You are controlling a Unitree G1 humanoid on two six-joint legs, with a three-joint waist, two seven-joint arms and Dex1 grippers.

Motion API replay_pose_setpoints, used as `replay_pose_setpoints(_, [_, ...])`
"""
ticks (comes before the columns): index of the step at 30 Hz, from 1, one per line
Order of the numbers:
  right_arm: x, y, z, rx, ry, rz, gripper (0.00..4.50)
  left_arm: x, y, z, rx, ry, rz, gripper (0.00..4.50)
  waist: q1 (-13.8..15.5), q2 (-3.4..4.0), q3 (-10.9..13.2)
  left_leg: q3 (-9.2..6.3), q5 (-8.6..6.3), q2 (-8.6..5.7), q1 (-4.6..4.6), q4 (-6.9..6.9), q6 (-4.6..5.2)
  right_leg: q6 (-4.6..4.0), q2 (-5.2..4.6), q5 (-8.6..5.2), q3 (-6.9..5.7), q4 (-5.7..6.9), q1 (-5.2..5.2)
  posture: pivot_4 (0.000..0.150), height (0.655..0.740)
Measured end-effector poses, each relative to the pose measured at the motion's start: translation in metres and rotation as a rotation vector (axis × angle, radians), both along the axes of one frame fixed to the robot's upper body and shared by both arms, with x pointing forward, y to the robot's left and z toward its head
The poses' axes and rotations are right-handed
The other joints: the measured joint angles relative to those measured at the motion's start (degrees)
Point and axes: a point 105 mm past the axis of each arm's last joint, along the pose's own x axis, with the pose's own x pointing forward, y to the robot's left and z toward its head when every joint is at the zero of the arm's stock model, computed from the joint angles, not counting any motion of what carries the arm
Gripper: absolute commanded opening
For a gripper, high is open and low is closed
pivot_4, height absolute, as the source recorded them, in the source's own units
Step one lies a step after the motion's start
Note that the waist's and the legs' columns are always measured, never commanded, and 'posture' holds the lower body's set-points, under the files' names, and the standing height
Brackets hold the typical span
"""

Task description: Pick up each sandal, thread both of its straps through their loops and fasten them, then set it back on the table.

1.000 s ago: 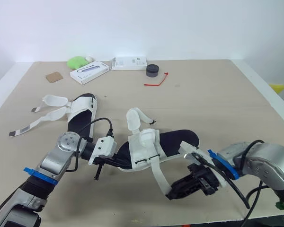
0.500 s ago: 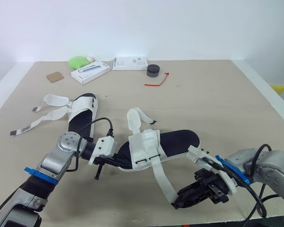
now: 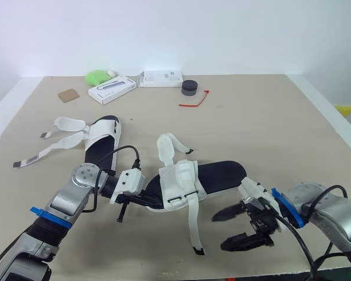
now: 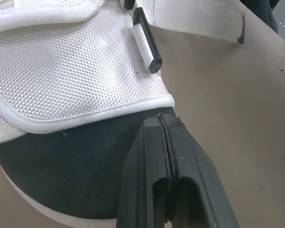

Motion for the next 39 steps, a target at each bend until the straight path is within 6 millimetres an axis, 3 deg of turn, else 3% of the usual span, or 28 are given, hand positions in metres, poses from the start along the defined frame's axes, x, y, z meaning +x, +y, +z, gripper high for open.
replay_pose_setpoints(4, [0.007, 0.007, 0.014, 0.118, -0.284, 0.06, 3.82, 0.0, 0.0, 0.0, 0.0, 0.0, -0.001, 0.0, 0.01, 0.0, 0.0, -0.01, 0.0, 0.01, 0.01, 0.0, 0.0, 0.0, 0.03, 0.0, 0.01, 0.01, 0.01, 0.15, 0.74])
replay_pose_setpoints(9, [-0.001, 0.018, 0.03, 0.182, -0.78, 0.292, 3.82, 0.0, 0.0, 0.0, 0.001, -0.001, 0.0, 0.0, 0.0, 0.0, 0.0, 0.06, 0.01, 0.0, 0.08, 0.0, -0.02, -0.01, 0.03, 0.02, 0.07, 0.03, 0.04, 0.15, 0.74])
replay_pose_setpoints(13, [0.005, 0.023, 0.033, 0.189, -1.2, 0.456, 3.82, 0.0, 0.001, -0.001, 0.003, -0.001, 0.004, 0.0, 0.0, 0.0, 0.0, 0.16, 0.02, 0.0, 0.21, 0.0, -0.04, -0.04, 0.05, 0.05, 0.16, 0.09, 0.1, 0.15, 0.74])
replay_pose_setpoints(18, [0.011, 0.039, 0.035, 0.227, -1.509, 0.532, 3.82, 0.0, 0.001, -0.001, 0.003, 0.0, 0.005, 0.0, -0.02, 0.0, 0.0, 0.21, 0.03, 0.0, 0.25, -0.01, -0.05, -0.48, 0.07, 0.29, 0.24, 0.16, 0.09, 0.15, 0.74])
replay_pose_setpoints(28, [0.013, 0.043, 0.022, 0.182, -1.611, 0.695, 3.82, 0.0, 0.001, -0.001, 0.002, 0.0, 0.012, 0.0, 0.03, 0.0, 0.0, 0.34, 0.04, -0.02, 0.37, -0.01, -0.06, -0.52, 0.05, 0.28, 0.39, 0.18, 0.14, 0.15, 0.74])
replay_pose_setpoints(39, [0.018, 0.042, 0.018, 0.154, -1.602, 0.688, 3.82, 0.0, 0.002, -0.002, -0.002, 0.002, 0.021, 0.0, 0.02, 0.0, 0.0, 0.59, 0.04, -0.03, 0.46, -0.01, -0.06, -0.48, 0.1, 0.31, 0.66, 0.21, 0.15, 0.15, 0.74])
